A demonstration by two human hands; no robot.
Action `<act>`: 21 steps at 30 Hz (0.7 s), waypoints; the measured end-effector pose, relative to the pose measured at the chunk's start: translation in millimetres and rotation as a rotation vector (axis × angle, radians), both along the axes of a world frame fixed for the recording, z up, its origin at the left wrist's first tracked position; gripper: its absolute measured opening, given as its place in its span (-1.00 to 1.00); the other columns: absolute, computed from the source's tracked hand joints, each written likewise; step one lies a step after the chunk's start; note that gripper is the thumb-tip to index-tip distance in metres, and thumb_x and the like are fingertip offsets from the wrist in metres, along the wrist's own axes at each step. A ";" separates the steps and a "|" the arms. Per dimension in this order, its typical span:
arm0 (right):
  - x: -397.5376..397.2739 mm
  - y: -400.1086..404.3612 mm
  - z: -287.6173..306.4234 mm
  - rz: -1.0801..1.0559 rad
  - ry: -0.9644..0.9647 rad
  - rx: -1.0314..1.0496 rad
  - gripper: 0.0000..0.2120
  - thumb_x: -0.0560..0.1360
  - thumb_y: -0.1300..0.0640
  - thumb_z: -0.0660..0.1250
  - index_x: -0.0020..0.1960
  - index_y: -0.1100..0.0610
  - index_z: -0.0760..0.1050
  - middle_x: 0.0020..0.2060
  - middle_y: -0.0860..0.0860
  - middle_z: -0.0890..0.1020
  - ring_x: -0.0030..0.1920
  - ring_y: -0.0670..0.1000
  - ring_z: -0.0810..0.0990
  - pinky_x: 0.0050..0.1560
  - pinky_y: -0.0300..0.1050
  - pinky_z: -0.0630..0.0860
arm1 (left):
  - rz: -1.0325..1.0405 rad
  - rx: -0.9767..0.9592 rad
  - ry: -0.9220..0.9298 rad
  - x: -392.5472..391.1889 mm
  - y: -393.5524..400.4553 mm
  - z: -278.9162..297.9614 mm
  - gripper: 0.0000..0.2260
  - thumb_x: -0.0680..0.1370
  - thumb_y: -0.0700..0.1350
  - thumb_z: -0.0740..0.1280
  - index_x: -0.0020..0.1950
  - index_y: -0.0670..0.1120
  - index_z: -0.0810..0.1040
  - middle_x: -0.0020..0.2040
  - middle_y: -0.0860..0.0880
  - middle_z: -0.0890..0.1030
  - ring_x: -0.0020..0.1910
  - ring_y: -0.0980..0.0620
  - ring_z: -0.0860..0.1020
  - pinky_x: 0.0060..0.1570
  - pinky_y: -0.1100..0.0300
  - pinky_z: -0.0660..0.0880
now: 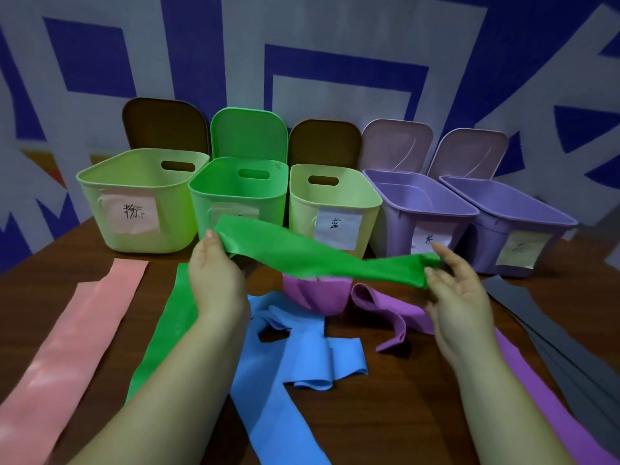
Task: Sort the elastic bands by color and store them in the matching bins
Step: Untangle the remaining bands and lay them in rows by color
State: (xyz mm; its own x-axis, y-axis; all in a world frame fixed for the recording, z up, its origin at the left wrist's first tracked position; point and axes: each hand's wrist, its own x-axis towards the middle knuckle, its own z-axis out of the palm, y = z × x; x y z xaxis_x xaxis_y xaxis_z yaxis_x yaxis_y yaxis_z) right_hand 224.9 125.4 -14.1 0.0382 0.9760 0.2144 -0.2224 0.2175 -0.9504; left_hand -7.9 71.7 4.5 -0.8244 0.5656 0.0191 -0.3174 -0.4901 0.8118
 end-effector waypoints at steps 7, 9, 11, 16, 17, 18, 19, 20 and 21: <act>1.5 5.2 -1.1 -0.050 0.113 -0.129 -0.59 0.55 0.46 0.03 0.04 0.06 0.52 -0.07 0.08 0.63 -0.10 -0.02 0.64 -0.17 -0.17 0.57 | -0.015 -0.013 -0.047 1.6 2.8 -1.5 -0.74 0.67 -0.08 0.06 -0.15 -0.04 0.42 -0.22 -0.03 0.54 -0.29 0.02 0.56 -0.24 0.12 0.57; 3.2 6.8 -1.7 -0.022 0.226 -0.163 -0.62 0.55 0.42 -0.01 0.04 0.12 0.51 -0.07 0.11 0.62 -0.06 0.02 0.62 -0.08 -0.12 0.53 | -0.031 -0.011 -0.051 1.1 2.5 -1.0 -0.75 0.67 -0.08 0.06 -0.14 -0.03 0.42 -0.21 -0.03 0.54 -0.28 0.01 0.57 -0.25 0.13 0.58; 5.6 7.6 -2.0 0.011 0.327 -0.170 -0.69 0.58 0.30 -0.01 0.00 0.16 0.51 -0.14 0.09 0.64 -0.06 0.04 0.60 -0.03 -0.09 0.51 | -0.055 -0.007 -0.065 0.8 2.7 -1.2 -0.77 0.67 -0.08 0.06 -0.12 -0.03 0.42 -0.18 -0.03 0.54 -0.27 0.01 0.58 -0.29 0.17 0.60; 5.7 10.9 -6.4 -0.117 0.108 -0.115 -0.90 0.55 0.08 0.27 -0.14 0.02 0.50 -0.17 -0.04 0.60 -0.01 0.00 0.56 0.13 -0.01 0.42 | -0.141 0.028 -0.084 3.2 2.6 -0.4 -0.79 0.67 -0.08 0.05 -0.05 -0.05 0.44 -0.12 -0.04 0.56 -0.29 0.04 0.62 -0.30 0.18 0.62; 5.7 10.8 -6.2 -0.128 0.083 -0.102 -0.92 0.54 0.05 0.27 -0.12 -0.01 0.51 -0.12 -0.05 0.60 0.02 -0.03 0.54 0.18 -0.01 0.39 | -0.172 0.040 -0.080 3.5 2.8 -0.5 -0.80 0.67 -0.09 0.05 0.01 -0.08 0.44 -0.10 -0.04 0.57 -0.30 0.05 0.64 -0.28 0.17 0.62; 5.9 10.2 -5.9 -0.132 0.068 -0.086 -0.89 0.56 0.02 0.24 -0.10 -0.02 0.51 -0.10 -0.06 0.60 0.03 -0.05 0.54 0.20 -0.04 0.35 | -0.212 0.052 -0.066 3.8 3.8 -1.0 -0.80 0.67 -0.09 0.05 0.08 -0.10 0.44 -0.07 -0.06 0.58 -0.29 0.05 0.64 -0.26 0.15 0.63; 6.8 8.8 -5.7 -0.143 0.033 -0.045 -0.84 0.58 0.00 0.20 -0.10 0.00 0.51 -0.11 -0.03 0.62 0.04 -0.05 0.55 0.20 -0.06 0.34 | -0.262 0.062 -0.040 4.5 4.4 -1.6 -0.79 0.67 -0.10 0.05 0.11 -0.12 0.44 -0.04 -0.09 0.59 -0.26 0.04 0.65 -0.23 0.12 0.63; 6.5 6.7 -5.5 -0.165 -0.026 0.012 -0.80 0.59 0.02 0.18 -0.11 0.04 0.52 -0.12 -0.01 0.63 0.04 -0.07 0.56 0.18 -0.11 0.34 | -0.317 0.066 0.000 5.2 5.9 -3.1 -0.77 0.67 -0.10 0.04 0.11 -0.12 0.46 -0.01 -0.12 0.60 -0.21 0.03 0.64 -0.20 0.11 0.62; 5.0 3.7 -4.9 -0.175 -0.089 0.074 -0.80 0.59 0.05 0.20 -0.11 0.10 0.53 -0.14 -0.01 0.63 0.00 -0.15 0.57 0.14 -0.20 0.36 | -0.380 0.068 0.042 7.3 6.1 -3.4 -0.76 0.67 -0.11 0.04 0.08 -0.12 0.49 -0.01 -0.13 0.60 -0.18 0.02 0.63 -0.19 0.12 0.61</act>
State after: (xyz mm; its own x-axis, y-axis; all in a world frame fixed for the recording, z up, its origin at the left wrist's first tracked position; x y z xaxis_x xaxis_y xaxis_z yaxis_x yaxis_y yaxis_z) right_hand 229.9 129.0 -19.0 0.1834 0.9375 0.2956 -0.0909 0.3156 -0.9445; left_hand -0.6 77.7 1.2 -0.5540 0.8269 0.0966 -0.4538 -0.3973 0.7977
